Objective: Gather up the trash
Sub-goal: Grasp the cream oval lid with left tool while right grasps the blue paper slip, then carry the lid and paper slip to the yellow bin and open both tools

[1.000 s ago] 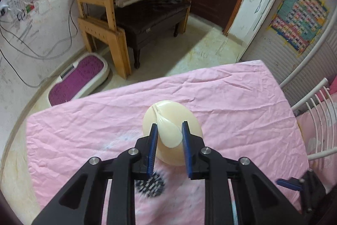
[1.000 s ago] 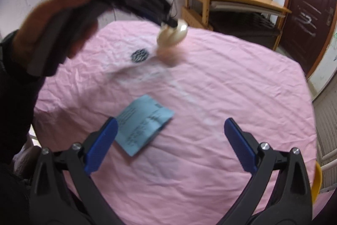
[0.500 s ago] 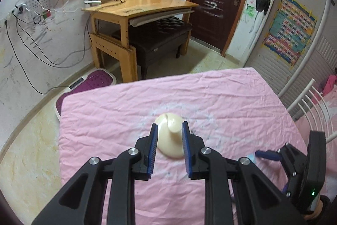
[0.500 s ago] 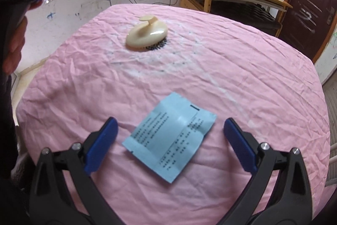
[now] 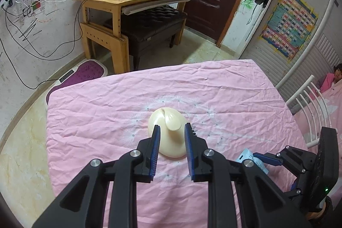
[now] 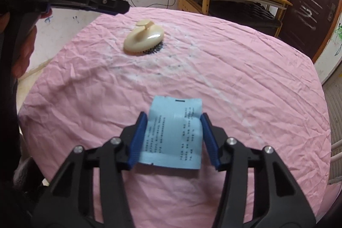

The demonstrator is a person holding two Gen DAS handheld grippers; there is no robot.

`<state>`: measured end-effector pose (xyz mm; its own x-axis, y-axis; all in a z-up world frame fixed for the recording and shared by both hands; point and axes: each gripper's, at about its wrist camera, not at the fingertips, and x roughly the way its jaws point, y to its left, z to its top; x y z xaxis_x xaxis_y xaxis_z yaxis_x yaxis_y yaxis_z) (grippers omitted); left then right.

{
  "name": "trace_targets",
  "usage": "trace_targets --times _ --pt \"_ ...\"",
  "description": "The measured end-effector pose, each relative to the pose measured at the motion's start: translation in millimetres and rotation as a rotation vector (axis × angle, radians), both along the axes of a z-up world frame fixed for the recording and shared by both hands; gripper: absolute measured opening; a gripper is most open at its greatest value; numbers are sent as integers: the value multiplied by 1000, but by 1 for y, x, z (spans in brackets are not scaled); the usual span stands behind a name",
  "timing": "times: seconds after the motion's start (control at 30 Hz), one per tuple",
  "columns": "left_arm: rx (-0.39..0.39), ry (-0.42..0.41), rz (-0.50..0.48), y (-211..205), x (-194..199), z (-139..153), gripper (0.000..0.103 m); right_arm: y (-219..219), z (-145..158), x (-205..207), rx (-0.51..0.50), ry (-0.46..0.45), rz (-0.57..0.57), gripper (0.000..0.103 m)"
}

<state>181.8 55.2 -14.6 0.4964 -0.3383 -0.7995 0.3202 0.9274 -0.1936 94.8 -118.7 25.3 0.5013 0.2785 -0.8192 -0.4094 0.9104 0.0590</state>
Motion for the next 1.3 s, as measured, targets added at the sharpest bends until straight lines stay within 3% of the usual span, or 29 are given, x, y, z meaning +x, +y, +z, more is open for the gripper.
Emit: trace_targets --times 0.27,0.53,0.73,0.9,1.13,1.3 --pt "38 136 -6 -18 38 -25 19 2 0 -4 -31 -7 13 49" --pt "74 158 5 -31 45 -31 19 -1 0 -5 -11 -10 25 49" --pt "133 120 17 -39 40 -31 16 -5 1 -6 37 -19 26 49" --pt "120 97 18 -40 36 -19 16 -8 8 -7 56 -39 26 49" --pt "208 -69 41 -53 7 15 16 -19 18 -7 75 -75 13 49" --pt "230 -126 6 -78 -7 30 16 -44 25 -7 97 -102 -29 49"
